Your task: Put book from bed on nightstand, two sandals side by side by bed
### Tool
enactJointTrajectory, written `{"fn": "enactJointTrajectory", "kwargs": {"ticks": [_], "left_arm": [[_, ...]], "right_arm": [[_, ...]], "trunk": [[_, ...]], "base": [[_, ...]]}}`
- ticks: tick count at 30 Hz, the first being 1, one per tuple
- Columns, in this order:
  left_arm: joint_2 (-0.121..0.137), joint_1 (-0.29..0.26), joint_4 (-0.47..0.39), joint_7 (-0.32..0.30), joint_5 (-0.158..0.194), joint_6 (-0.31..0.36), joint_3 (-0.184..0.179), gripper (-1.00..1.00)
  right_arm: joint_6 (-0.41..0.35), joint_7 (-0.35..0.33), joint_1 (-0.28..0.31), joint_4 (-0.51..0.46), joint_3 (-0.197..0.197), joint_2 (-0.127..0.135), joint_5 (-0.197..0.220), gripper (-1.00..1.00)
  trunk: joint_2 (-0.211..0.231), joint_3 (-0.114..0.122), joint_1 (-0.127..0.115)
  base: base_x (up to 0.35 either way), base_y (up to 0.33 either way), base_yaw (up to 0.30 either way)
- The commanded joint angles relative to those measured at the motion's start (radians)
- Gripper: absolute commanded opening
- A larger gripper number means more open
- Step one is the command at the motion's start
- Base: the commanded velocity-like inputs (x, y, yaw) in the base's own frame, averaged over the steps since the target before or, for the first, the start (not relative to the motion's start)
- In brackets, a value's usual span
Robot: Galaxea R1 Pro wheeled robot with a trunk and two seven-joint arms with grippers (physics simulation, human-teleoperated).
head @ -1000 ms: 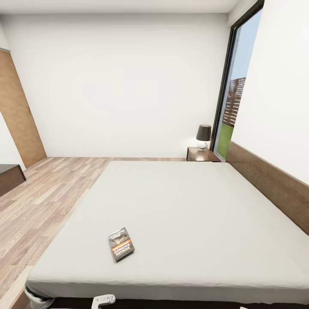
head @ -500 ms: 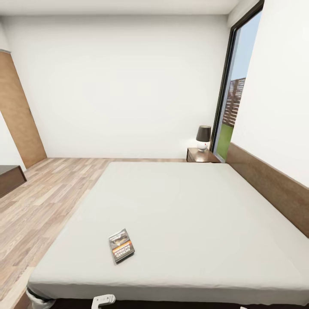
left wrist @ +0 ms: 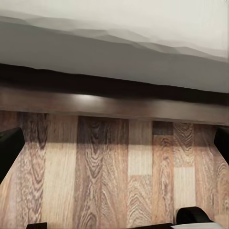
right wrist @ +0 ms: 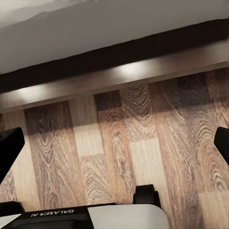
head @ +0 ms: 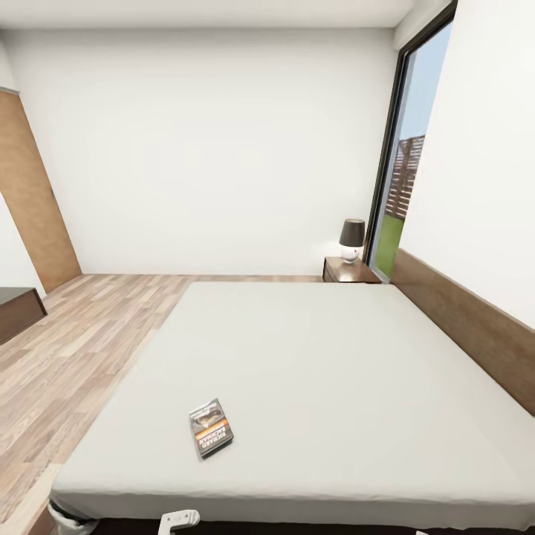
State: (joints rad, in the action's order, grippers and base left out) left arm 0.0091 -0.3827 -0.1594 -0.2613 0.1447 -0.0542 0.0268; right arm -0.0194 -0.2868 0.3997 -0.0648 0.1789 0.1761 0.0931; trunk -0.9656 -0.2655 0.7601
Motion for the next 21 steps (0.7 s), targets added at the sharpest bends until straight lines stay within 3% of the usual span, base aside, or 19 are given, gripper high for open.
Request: {"fn": "enactJointTrajectory", "kwargs": {"ticks": [1, 21], "left_arm": [[0.000, -0.001, 0.002, -0.006, 0.007, -0.001, 0.002, 1.00], [0.002, -0.001, 0.002, 0.008, 0.005, 0.000, 0.001, 1.00]], "right_arm": [[-0.002, -0.005, 0.001, 0.000, 0.002, 0.000, 0.010, 1.00], [-0.002, -0.004, 0.001, 0.000, 0.002, 0.000, 0.010, 1.00]], "trunk": [[0.006, 0.002, -0.004], [0.146, 0.065, -0.081]], "base": [[0.000, 0.000, 0.000], [0.000, 0.000, 0.000]]}}
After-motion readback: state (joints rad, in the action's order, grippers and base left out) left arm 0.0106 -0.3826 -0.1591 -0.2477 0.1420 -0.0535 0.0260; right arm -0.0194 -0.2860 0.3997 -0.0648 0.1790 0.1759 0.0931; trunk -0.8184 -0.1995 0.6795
